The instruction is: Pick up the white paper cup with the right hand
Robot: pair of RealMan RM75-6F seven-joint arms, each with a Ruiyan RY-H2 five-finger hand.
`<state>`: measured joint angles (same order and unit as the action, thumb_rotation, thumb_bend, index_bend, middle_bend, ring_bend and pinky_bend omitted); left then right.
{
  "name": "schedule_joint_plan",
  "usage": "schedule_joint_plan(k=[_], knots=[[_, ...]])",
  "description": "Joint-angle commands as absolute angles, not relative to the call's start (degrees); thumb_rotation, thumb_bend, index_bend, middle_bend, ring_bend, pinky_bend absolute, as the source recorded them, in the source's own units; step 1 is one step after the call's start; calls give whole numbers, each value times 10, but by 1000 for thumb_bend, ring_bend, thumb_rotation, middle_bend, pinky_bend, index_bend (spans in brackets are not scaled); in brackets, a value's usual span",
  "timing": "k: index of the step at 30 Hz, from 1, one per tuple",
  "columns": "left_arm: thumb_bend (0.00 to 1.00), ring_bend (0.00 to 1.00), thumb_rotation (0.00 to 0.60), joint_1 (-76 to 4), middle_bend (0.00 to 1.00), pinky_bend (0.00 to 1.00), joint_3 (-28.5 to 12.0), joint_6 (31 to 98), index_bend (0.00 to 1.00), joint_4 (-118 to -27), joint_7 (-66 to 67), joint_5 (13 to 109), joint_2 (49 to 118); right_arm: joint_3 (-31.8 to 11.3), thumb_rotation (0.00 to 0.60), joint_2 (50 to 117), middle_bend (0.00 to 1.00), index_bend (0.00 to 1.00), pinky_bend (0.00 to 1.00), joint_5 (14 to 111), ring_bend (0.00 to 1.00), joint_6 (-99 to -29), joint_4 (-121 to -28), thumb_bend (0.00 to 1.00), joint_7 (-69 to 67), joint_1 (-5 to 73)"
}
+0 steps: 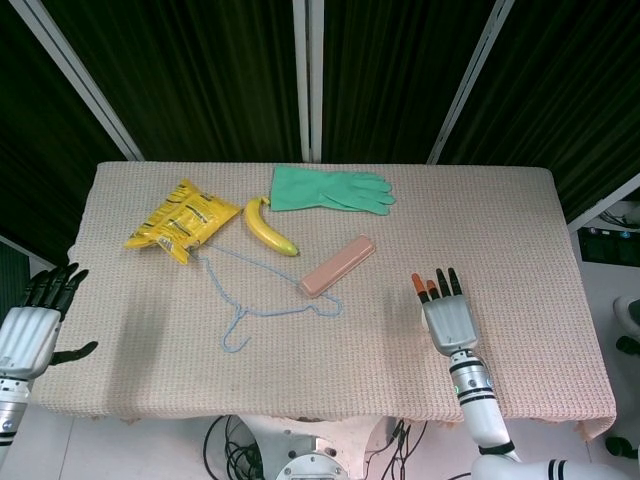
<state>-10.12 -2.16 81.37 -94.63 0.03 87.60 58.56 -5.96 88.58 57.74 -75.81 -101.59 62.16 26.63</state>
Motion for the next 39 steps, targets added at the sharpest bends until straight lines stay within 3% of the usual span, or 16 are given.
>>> schedule_joint_plan(k=[1, 11, 18, 24, 32, 39], knots=[[47, 0, 600, -101, 0, 0, -22, 813, 0, -946, 0, 876, 585, -59, 600, 890, 253, 0, 0, 569, 0, -757, -1011, 0, 617, 269], [47, 0, 600, -103, 0, 0, -21, 810, 0, -945, 4, 875, 587, -56, 600, 902, 356, 4, 0, 582, 0, -762, -990, 5, 596, 276], [47, 0, 600, -104, 0, 0, -21, 808, 0, -944, 5, 874, 588, -57, 600, 917, 490, 129, 0, 612, 84, -775, -966, 52, 547, 272], [48, 0, 600, -104, 0, 0, -21, 807, 0, -944, 7, 873, 589, -55, 600, 899, 498, 165, 0, 647, 103, -773, -977, 60, 479, 263], [47, 0, 600, -106, 0, 0, -21, 802, 0, -944, 13, 872, 592, -60, 600, 856, 498, 186, 0, 771, 103, -773, -984, 61, 142, 235], [47, 0, 600, -109, 0, 0, -20, 796, 0, -943, 22, 870, 596, -44, 600, 863, 496, 197, 0, 845, 103, -782, -874, 58, -170, 211]])
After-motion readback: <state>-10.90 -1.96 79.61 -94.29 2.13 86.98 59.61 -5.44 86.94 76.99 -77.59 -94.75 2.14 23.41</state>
